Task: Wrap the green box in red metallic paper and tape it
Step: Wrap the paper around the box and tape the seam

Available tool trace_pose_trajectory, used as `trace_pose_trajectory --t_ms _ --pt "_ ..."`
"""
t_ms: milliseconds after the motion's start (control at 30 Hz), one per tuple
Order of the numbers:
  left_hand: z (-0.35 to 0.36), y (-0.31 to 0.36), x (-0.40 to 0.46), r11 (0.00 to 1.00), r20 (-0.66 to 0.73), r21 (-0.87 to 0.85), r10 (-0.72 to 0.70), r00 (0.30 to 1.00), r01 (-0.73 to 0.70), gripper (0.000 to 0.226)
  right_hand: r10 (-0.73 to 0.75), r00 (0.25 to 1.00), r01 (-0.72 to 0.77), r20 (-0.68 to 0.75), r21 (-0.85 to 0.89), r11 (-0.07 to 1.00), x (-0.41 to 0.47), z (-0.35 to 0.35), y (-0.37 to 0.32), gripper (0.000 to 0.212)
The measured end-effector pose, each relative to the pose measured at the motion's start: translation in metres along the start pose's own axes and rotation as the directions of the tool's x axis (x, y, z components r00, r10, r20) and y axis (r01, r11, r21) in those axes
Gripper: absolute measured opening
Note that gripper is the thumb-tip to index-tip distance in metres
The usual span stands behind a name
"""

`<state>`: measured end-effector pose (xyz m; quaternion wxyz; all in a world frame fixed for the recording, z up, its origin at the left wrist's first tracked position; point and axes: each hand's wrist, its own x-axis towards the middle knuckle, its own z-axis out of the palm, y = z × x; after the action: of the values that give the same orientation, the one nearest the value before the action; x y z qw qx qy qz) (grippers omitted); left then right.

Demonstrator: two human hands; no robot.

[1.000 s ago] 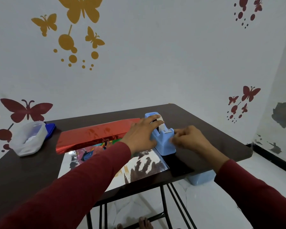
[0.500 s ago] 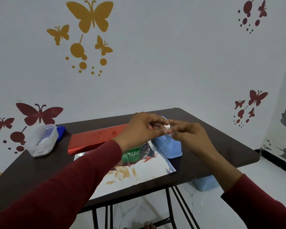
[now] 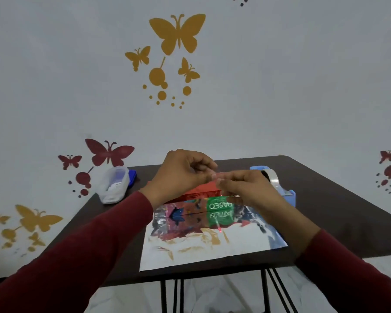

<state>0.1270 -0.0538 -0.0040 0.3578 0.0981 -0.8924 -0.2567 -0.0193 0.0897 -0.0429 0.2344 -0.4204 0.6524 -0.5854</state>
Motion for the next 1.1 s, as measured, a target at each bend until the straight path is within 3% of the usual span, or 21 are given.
trace_pose_trajectory --t_ms 167,300,367,600,867,1100 --pt "-0.020 -0.025 -0.009 0.995 -0.033 0.074 -0.061 0.998 0.063 0.018 -0.038 0.999 0.038 -0.021 0.002 0.999 0.016 0.035 0.001 0.014" --pt "-0.027 -0.056 -0.017 0.976 -0.120 0.150 -0.141 0.983 0.158 0.016 0.134 0.991 -0.134 0.002 0.079 0.988 0.024 0.054 0.015 0.010" --pt "-0.025 -0.071 -0.022 0.951 -0.086 0.243 -0.174 0.981 0.190 0.018 0.196 0.980 -0.197 0.024 0.118 0.973 0.028 0.063 0.025 0.009" --pt "-0.007 -0.116 -0.036 0.839 -0.025 0.511 -0.202 0.979 0.187 0.015 0.184 0.981 -0.174 -0.055 0.151 0.973 0.036 0.092 0.048 0.030" --pt "-0.010 -0.138 -0.037 0.840 0.029 0.509 -0.235 0.972 0.188 0.033 0.257 0.965 -0.242 -0.055 0.191 0.951 0.041 0.117 0.065 0.027" --pt "-0.012 -0.146 -0.036 0.858 0.029 0.478 -0.229 0.973 0.188 0.033 0.282 0.958 -0.278 -0.061 0.070 0.958 0.050 0.129 0.069 0.022"
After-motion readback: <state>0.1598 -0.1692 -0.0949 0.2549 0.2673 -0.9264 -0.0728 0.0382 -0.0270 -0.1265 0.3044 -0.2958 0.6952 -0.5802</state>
